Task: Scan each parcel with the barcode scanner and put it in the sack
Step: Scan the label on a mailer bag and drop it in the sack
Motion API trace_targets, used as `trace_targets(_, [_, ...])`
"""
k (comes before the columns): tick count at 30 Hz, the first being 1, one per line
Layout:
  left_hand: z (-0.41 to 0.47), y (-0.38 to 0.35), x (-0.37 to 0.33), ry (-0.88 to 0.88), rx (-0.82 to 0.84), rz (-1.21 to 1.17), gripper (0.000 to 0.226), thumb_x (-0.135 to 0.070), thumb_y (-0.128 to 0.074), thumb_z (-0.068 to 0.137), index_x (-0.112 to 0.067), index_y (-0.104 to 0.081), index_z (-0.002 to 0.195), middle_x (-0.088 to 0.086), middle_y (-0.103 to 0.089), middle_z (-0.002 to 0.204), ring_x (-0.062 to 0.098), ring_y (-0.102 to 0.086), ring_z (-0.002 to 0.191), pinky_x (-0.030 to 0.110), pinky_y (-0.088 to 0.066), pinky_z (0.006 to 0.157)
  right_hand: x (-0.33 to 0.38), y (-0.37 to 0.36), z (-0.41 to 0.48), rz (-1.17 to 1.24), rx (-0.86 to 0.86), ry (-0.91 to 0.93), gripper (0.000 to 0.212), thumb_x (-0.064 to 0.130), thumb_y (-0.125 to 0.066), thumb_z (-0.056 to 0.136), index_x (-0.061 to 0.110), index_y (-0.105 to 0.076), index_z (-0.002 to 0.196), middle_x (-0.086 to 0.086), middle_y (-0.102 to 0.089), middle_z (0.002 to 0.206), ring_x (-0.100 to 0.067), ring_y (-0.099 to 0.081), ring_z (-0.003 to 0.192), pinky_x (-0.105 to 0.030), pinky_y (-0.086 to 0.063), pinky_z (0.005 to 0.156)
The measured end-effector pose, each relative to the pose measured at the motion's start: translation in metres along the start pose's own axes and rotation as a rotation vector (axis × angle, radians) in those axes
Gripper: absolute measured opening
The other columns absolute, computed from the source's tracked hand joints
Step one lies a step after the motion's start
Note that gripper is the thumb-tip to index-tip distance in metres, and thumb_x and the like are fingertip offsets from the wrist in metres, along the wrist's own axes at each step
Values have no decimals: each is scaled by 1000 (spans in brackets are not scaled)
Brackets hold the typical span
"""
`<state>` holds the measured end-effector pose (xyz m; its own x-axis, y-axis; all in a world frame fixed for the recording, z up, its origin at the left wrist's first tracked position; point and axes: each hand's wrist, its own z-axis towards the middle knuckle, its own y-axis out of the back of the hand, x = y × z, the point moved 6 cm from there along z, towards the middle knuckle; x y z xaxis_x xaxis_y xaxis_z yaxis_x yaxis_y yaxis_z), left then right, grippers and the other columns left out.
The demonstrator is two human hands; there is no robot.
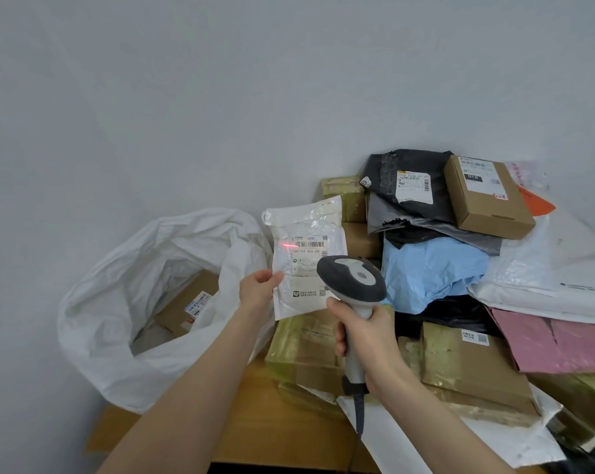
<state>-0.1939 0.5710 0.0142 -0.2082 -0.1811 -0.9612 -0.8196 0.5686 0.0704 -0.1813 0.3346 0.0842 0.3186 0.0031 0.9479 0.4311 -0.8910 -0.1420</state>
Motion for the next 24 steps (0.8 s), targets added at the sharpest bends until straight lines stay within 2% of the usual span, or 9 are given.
trace_targets(1, [1,1,1,1,-3,2,31,-10,-71,86,4,-64,113,17,-68,109,24,-63,87,24,-50,65,0,-1,0,-5,-1,3,33,25,-72,86,6,-55,65,-4,-53,46,-14,-46,37,-27,-42,45])
trace_targets(3, [2,2,2,12,-13,9,35,-11,-71,86,4,-63,116,19,-67,114,32,-65,99,34,-53,79,1,-2,0,-5,1,6,34,25,-71,86,7,-55,61,-5,-53,47,-14,-46,37,-27,-42,46])
trace_targets(5, [3,3,3,19,-22,22,36,-12,-71,86,4,-62,117,19,-67,115,36,-62,108,41,-50,91,2,-3,0,0,3,9,36,25,-71,86,8,-54,59,-5,-52,46,-14,-46,37,-28,-41,46])
trace_targets(9, [5,6,5,23,-29,34,34,-12,-70,87,3,-63,116,19,-67,113,37,-63,108,41,-51,89,3,-3,-1,10,-1,16,33,24,-70,87,7,-56,62,-4,-52,46,-14,-45,36,-28,-41,47])
trace_targets(13, [4,9,5,21,-36,55,33,-13,-71,86,2,-64,115,18,-68,112,37,-62,108,46,-49,95,3,-3,-3,-8,13,21,35,25,-70,87,8,-56,60,-4,-52,47,-13,-47,37,-27,-43,46])
trace_targets(18, [2,11,4,8,-44,68,32,-16,-71,86,0,-66,114,15,-69,110,36,-63,107,47,-49,95,2,-4,-3,-7,23,3,36,24,-71,86,9,-55,58,-4,-52,46,-13,-46,36,-27,-42,46])
trace_targets(20, [2,11,3,7,-41,68,30,-15,-71,87,-1,-66,113,16,-69,110,35,-65,103,47,-49,94,1,-4,-3,2,27,0,36,24,-71,86,9,-55,58,-4,-51,46,-13,-45,36,-27,-42,45])
trace_targets(22, [1,11,2,-4,-33,64,26,-14,-71,87,-2,-67,110,16,-70,109,28,-66,89,43,-52,89,2,-3,-4,8,33,2,35,24,-71,85,9,-55,59,-3,-51,46,-13,-45,35,-25,-42,43])
trace_targets(24, [-1,12,1,-10,-36,64,27,-14,-71,87,-2,-67,110,16,-69,110,28,-65,90,40,-51,87,2,-2,-4,0,39,5,34,25,-71,85,8,-56,59,-3,-52,46,-13,-46,36,-25,-42,43])
